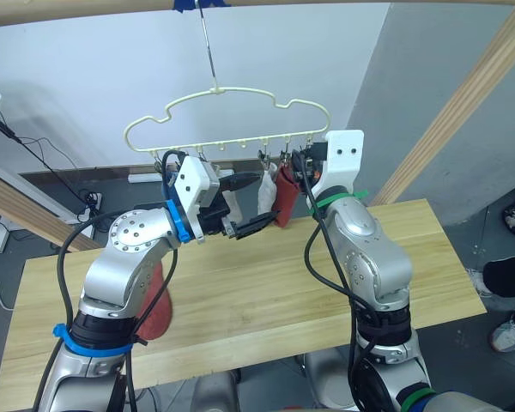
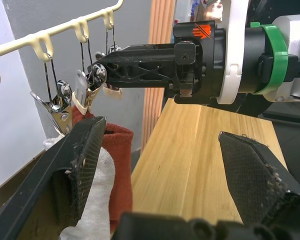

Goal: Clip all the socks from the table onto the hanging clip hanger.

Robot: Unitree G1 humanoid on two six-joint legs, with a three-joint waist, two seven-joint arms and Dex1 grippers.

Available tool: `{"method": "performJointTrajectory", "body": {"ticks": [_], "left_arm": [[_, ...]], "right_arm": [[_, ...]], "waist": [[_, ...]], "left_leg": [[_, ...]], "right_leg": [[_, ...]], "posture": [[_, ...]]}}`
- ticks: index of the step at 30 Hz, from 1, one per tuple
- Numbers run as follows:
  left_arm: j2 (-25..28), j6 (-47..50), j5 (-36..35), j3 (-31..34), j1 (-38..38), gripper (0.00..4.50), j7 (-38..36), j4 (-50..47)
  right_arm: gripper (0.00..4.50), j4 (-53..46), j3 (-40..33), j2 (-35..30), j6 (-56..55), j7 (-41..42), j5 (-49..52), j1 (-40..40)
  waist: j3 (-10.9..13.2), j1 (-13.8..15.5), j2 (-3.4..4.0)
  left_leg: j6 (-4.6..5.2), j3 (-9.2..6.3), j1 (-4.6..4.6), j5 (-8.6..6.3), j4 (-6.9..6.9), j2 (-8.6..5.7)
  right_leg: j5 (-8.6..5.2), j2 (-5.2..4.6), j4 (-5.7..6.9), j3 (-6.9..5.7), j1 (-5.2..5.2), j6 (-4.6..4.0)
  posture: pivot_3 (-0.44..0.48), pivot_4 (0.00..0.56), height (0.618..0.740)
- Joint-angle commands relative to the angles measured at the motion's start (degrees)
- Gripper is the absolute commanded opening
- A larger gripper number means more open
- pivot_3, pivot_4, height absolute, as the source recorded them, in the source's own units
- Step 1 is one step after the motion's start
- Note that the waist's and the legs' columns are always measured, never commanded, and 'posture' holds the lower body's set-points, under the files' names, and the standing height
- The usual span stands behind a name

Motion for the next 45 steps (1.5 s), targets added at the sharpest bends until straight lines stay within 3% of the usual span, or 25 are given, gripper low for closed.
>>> {"method": "performJointTrajectory", "body": {"ticks": [1,45], "left_arm": [[0.31,-1.05,0.29,0.48,0.17,3.99,0.10,-1.26],[-0.50,-1.61,0.96,-0.39,-0.21,3.99,-0.62,-0.34]], "right_arm": [[2.01,-2.51,0.52,2.66,-1.94,-0.71,0.41,-1.07],[2.01,-7.32,0.90,4.20,3.42,-5.81,3.17,-0.45]], "waist": [[0.00,0.00,0.00],[0.00,-0.15,0.00]], "left_leg": [[0.00,0.00,0.00,0.00,0.00,0.00],[0.00,0.00,0.00,0.00,0.02,0.00]], "right_leg": [[0.00,0.00,0.00,0.00,0.00,0.00],[0.00,0.00,0.02,0.00,0.00,0.00]], "posture": [[-0.211,0.249,0.740],[-0.232,0.246,0.740]]}}
